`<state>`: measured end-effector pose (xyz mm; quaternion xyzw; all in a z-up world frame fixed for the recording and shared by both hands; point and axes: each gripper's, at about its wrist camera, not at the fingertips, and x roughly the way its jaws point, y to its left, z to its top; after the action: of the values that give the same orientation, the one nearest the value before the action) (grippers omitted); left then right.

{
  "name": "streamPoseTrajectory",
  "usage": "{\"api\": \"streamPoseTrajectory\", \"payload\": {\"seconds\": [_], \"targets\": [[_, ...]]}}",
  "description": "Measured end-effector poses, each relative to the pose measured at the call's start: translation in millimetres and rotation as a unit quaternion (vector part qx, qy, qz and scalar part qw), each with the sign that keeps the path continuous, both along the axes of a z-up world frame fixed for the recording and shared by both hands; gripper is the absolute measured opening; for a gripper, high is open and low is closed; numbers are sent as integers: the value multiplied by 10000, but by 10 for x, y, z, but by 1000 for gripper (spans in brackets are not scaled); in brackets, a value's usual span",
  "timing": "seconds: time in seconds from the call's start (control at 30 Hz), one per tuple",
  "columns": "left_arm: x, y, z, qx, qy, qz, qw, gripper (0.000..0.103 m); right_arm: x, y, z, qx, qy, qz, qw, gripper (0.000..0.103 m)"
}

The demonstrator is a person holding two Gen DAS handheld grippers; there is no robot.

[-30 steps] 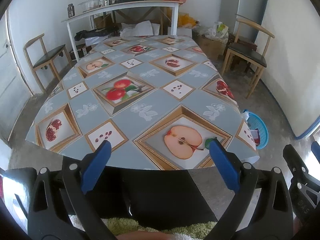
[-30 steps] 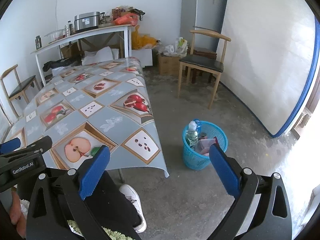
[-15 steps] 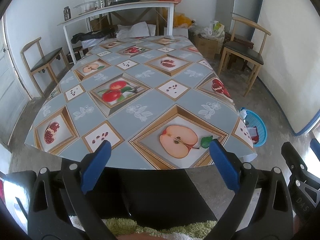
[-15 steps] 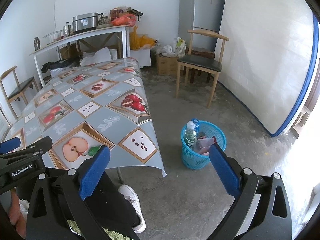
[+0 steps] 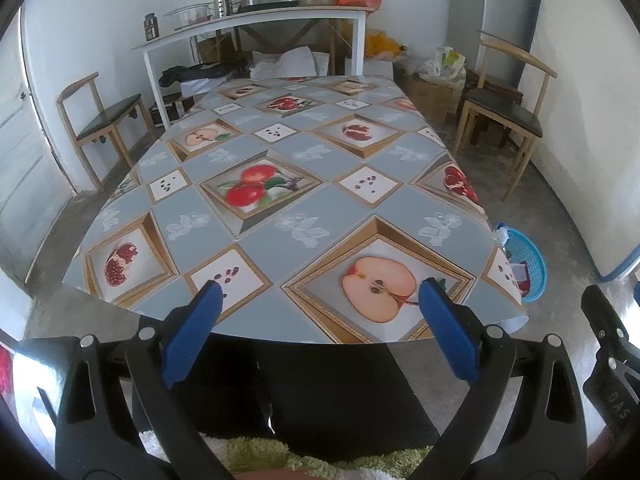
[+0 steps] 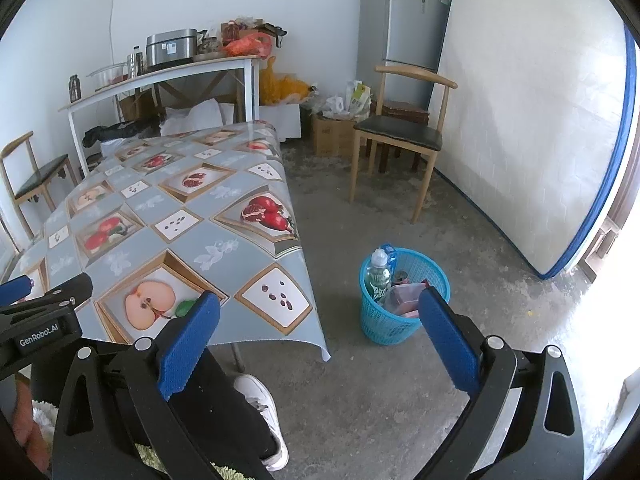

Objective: Collect trash

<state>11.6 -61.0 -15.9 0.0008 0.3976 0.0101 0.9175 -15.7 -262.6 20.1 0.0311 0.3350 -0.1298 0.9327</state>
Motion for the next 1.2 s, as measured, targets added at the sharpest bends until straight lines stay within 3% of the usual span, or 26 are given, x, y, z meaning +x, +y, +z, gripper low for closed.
{"api": "streamPoseTrajectory", "payload": {"seconds": [1.2], "targets": [[4, 88, -4, -11, 72, 176, 9998, 94, 8, 18, 9, -28, -45, -10, 10000, 97]]}}
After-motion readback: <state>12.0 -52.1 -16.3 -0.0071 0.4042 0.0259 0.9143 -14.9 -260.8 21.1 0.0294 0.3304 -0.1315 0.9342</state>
